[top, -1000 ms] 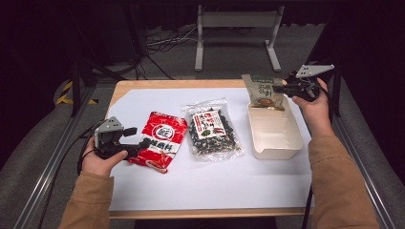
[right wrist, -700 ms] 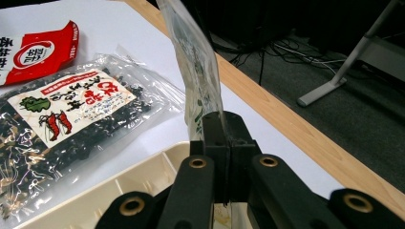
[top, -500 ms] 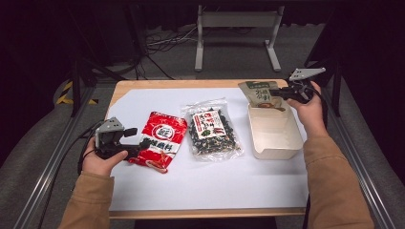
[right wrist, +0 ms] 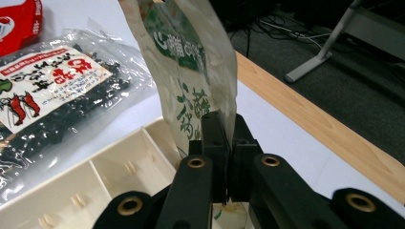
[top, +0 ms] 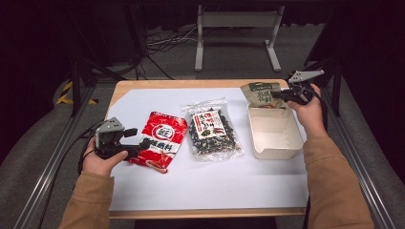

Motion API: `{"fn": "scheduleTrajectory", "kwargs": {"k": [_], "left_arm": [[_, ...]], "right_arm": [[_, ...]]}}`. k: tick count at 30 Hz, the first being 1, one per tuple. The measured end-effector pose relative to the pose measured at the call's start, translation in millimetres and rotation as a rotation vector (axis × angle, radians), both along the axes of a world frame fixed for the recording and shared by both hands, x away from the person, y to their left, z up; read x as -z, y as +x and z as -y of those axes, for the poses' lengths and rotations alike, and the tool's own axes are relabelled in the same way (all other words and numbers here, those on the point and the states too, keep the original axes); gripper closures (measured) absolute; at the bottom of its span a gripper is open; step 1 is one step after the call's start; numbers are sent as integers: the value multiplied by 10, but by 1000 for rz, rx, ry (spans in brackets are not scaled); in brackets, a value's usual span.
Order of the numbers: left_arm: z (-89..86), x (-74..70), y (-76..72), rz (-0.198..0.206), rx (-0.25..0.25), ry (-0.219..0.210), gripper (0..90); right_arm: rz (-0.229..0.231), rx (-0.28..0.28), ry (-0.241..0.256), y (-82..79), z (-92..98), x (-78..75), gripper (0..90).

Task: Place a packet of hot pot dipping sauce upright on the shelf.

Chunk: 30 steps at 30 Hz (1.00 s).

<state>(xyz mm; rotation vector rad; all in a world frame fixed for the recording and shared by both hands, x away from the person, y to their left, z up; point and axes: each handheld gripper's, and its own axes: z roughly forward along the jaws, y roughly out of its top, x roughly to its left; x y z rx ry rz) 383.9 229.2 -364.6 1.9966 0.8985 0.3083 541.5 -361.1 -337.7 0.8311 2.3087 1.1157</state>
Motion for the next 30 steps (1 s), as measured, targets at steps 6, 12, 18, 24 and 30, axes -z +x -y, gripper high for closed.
{"fn": "scheduleTrajectory", "kwargs": {"k": [6,12,18,24,30], "left_arm": [[6,1,9,-4,0,0,252],[19,17,39,-5,2,4,251],[8,22,60,-15,-4,2,237],[-3,20,91,-16,-16,27,218],[-24,-4,123,-16,-26,47,198]], "right_arm": [[-51,59,-101,-10,53,115,871],[-41,81,-105,-35,36,91,746],[-21,138,-43,-81,51,37,515],[6,182,-32,-158,58,-43,426],[25,228,-50,-279,64,-122,397]]}}
